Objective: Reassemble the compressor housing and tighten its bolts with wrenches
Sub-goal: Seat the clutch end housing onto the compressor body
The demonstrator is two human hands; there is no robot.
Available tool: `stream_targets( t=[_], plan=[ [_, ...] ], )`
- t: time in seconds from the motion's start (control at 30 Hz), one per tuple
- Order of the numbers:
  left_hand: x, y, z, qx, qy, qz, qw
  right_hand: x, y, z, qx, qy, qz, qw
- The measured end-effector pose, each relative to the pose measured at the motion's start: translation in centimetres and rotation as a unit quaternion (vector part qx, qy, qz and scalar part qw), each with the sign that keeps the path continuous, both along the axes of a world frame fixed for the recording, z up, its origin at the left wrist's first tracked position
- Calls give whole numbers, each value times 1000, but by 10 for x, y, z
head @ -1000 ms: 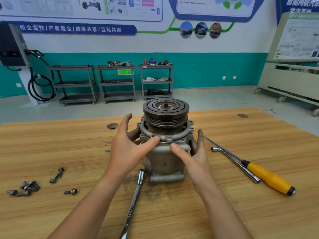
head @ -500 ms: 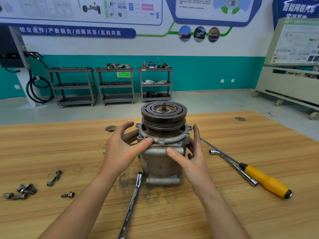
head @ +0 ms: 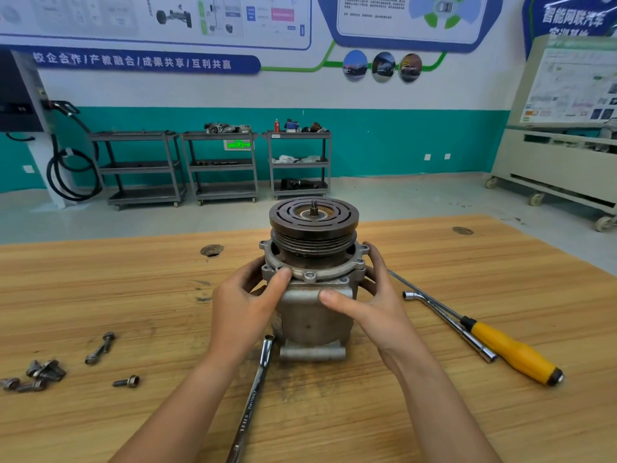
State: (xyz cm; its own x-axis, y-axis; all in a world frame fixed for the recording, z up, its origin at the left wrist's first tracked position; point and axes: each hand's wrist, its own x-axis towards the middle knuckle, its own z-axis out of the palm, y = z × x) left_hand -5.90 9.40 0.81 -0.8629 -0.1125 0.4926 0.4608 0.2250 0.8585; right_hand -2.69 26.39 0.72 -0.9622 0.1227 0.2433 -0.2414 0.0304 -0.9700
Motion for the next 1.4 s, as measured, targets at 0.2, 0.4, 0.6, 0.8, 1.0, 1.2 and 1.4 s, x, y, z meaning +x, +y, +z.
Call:
stream_targets(
  t=[0.2,0.4,0.6,0.8,1.0,1.2,1.4],
  plan=[
    [7,6,-1,37,17,15,999,0,-1,0,-14,23,-12,1000],
    [2,4,-5,86,1,25,996,6,-5,1,-21,47,-22,998],
    [-5,1,-2,162,-65,3,985,10,-18,-8,-47,85,-88,991],
    [-11,-4,3,172,-107,-13,979,15,-35,-10,-28,99,-148,984],
    [3,-1,1,116,-76,-50,989,18,-38,-14,1,107,-137,985],
    [24,3,-9,51,13,-37,998,16,-36,-15,41,119,-153,980],
    [32,14,-17,80,48,1,996,8,-41,-10,32,134,-192,972]
  ],
)
